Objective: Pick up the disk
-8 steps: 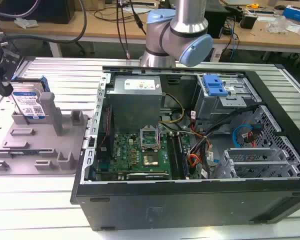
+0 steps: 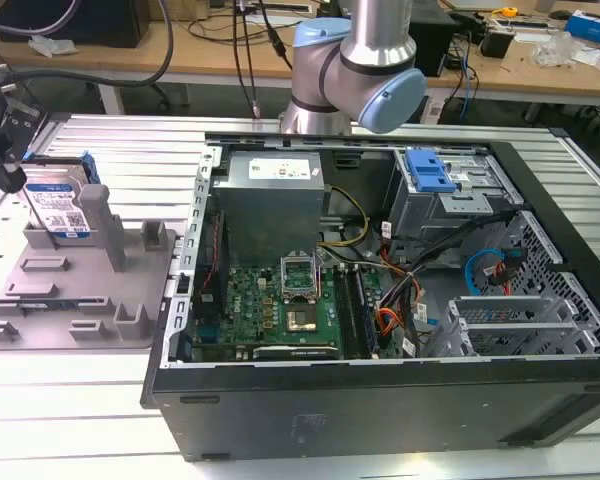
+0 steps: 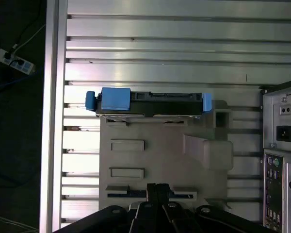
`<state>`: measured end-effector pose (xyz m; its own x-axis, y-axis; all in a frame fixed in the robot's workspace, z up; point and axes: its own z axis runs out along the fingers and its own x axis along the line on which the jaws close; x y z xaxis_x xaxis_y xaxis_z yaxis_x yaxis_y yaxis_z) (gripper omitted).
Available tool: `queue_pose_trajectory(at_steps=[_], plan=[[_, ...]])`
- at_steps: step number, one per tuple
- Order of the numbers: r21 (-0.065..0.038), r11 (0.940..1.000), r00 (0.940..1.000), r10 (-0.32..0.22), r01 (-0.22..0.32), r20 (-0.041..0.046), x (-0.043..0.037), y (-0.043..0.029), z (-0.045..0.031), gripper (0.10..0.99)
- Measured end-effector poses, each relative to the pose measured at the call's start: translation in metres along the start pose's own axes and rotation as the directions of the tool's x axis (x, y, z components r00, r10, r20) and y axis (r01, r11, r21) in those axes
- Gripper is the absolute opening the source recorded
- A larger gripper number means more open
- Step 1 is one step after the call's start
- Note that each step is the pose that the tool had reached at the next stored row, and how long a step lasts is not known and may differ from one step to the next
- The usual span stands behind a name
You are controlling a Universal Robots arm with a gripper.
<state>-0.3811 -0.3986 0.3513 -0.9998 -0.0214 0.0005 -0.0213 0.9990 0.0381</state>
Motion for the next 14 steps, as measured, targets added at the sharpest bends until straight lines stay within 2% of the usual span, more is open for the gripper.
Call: queue_pose_trajectory(at_steps=[2, 4, 6, 8, 11, 12, 14], plan=[[0.0, 0.9998, 0.9998, -0.019, 0.019, -0.0007, 0.0, 0.0, 0.0, 0.106], [0.0, 0.9957, 0.9957, -0.092, 0.092, -0.0035, 0.0, 0.0, 0.0, 0.106], [0.0, 0.9909, 0.9909, -0.134, 0.134, -0.005, 0.0, 0.0, 0.0001, 0.106], [-0.001, 0.9747, 0.9747, -0.223, 0.223, -0.0085, 0.0, 0.0, 0.0001, 0.106], [-0.002, 0.9557, 0.9556, -0.294, 0.294, -0.0112, 0.0, 0.0, 0.0002, 0.106], [-0.002, 0.9435, 0.9435, -0.331, 0.331, -0.0127, 0.0, 0.0, 0.0002, 0.106], [-0.003, 0.9268, 0.9267, -0.375, 0.375, -0.0144, 0.0, 0.0, 0.0002, 0.106]])
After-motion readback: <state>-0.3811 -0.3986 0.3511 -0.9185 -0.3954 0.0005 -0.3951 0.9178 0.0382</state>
